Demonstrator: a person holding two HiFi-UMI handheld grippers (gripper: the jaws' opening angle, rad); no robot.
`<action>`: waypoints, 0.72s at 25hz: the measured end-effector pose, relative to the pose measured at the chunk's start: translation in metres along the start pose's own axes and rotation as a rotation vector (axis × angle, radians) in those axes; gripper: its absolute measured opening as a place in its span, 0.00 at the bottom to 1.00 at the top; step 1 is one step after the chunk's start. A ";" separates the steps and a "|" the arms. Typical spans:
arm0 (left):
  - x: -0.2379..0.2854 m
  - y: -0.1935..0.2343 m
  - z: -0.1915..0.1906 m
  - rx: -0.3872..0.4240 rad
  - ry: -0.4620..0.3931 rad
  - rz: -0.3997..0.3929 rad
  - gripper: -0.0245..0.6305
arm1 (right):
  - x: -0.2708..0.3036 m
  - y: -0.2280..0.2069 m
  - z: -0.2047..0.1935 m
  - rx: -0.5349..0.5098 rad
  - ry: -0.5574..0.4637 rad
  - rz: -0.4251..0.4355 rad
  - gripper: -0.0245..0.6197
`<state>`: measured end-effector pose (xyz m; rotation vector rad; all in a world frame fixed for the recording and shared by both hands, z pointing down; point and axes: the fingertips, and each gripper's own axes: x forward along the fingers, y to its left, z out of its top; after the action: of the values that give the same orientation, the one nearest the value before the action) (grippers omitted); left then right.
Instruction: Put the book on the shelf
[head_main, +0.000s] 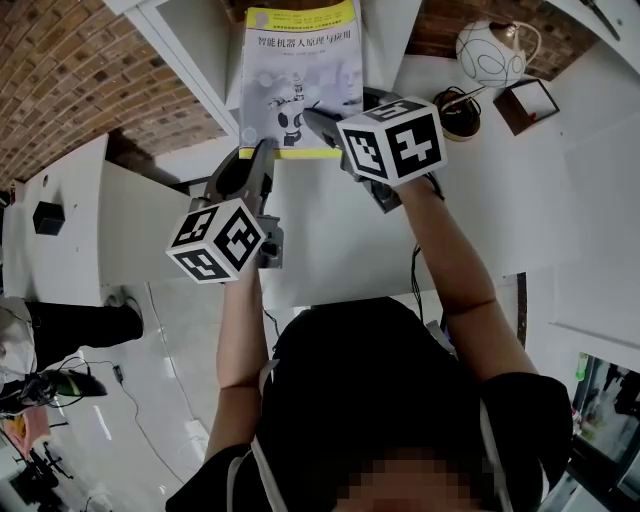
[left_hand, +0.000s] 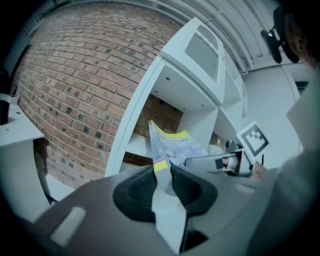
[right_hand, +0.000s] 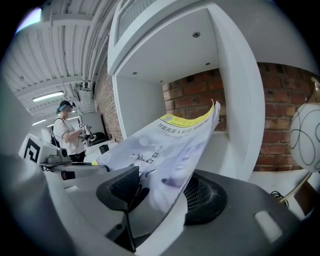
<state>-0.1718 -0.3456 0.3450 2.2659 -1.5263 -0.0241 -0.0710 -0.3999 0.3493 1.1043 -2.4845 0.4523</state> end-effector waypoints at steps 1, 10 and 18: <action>0.000 0.000 0.001 0.001 -0.004 0.000 0.18 | -0.001 0.000 -0.001 0.007 0.007 0.008 0.46; -0.001 -0.003 0.010 0.001 -0.018 -0.008 0.17 | -0.010 -0.003 -0.004 0.015 0.037 0.027 0.55; -0.006 0.002 0.016 -0.007 -0.053 0.012 0.17 | -0.006 0.003 0.003 -0.054 0.085 0.023 0.55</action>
<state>-0.1801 -0.3464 0.3297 2.2671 -1.5637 -0.0863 -0.0702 -0.3951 0.3435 1.0157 -2.4231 0.4275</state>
